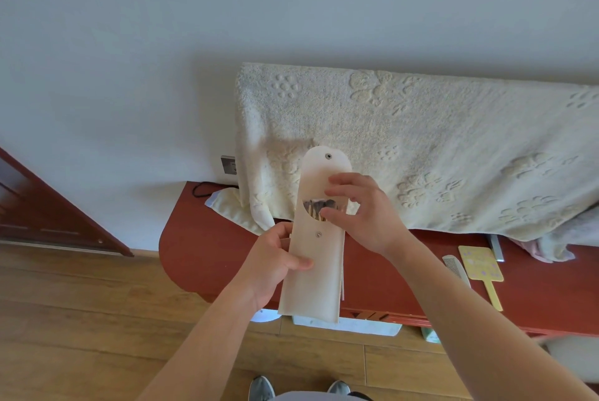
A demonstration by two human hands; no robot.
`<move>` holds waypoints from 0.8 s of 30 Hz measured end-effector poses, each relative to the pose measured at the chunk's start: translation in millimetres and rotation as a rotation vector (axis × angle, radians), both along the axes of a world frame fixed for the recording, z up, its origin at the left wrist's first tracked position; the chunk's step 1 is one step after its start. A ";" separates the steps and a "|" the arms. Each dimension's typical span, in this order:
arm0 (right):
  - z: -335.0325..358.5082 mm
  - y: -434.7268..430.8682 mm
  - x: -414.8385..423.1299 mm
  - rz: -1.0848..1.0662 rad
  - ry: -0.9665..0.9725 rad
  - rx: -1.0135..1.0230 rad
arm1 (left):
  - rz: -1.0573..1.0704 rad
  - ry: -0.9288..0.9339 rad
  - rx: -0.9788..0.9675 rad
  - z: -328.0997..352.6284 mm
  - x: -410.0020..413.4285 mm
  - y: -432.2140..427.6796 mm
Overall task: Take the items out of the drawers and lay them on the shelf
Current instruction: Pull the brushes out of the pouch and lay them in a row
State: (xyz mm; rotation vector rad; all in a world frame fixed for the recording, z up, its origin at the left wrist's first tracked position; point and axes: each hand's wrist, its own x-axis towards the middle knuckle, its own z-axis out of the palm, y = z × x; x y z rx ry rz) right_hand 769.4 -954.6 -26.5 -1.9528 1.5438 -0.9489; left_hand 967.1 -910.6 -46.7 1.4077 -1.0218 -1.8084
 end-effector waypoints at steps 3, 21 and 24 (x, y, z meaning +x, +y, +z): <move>1.0 -2.6 1.0 -0.012 0.026 0.011 | -0.012 -0.001 -0.002 -0.5 -0.4 0.0; 2.5 -15.4 14.7 0.002 0.029 0.119 | -0.031 0.010 0.014 -6.2 6.7 -4.4; 3.8 -18.7 15.8 -0.022 -0.007 0.126 | -0.041 0.010 0.009 -5.0 7.6 -7.0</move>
